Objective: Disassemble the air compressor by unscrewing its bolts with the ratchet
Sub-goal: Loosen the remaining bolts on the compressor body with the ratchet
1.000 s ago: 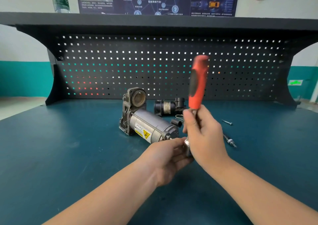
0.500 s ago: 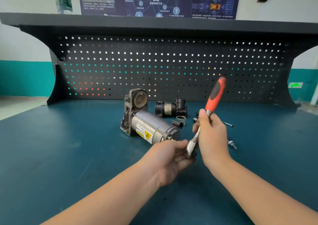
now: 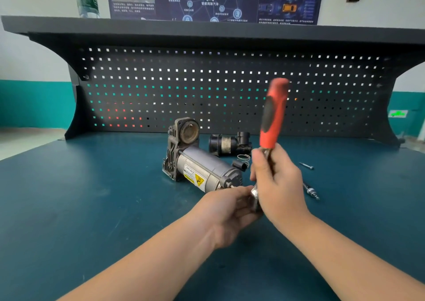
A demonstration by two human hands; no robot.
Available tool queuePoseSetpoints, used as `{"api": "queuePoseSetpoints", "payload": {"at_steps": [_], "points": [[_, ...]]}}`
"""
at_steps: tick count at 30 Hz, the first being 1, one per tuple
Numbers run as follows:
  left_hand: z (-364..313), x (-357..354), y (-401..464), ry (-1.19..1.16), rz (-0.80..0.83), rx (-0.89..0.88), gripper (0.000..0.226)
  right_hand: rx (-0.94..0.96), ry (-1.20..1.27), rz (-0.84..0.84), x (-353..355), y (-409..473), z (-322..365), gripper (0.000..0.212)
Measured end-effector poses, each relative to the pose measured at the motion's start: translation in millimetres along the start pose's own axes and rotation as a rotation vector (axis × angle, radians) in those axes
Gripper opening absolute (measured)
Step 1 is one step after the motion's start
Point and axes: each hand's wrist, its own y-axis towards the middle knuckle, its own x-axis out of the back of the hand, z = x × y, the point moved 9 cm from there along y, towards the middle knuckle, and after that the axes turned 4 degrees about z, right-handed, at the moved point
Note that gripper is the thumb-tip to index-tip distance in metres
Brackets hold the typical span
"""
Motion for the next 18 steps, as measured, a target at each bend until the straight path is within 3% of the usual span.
{"api": "queuePoseSetpoints", "payload": {"at_steps": [2,4,7,10,13,18], "points": [[-0.8,-0.4,-1.3,-0.011,0.032,-0.008,0.02,0.357,-0.182,0.151,-14.1,-7.7,36.4,0.027],[-2.8,2.1,-2.3,-0.051,0.035,-0.028,0.03,0.592,-0.301,0.3,-31.0,-21.2,53.1,0.037],[-5.7,-3.1,-5.7,-0.073,0.073,-0.065,0.037,0.612,-0.342,0.298,-32.8,-23.1,51.7,0.039],[0.4,-3.9,-1.3,-0.041,0.051,0.006,0.026,0.294,-0.175,0.132,-14.5,-9.6,28.6,0.019],[0.4,0.8,1.5,-0.057,0.005,0.019,0.016,-0.141,0.054,-0.01,-1.0,-0.8,-13.9,0.027],[1.6,3.0,2.2,-0.073,-0.027,0.03,0.01,-0.692,0.277,-0.21,7.4,-15.0,-76.4,0.032]]}}
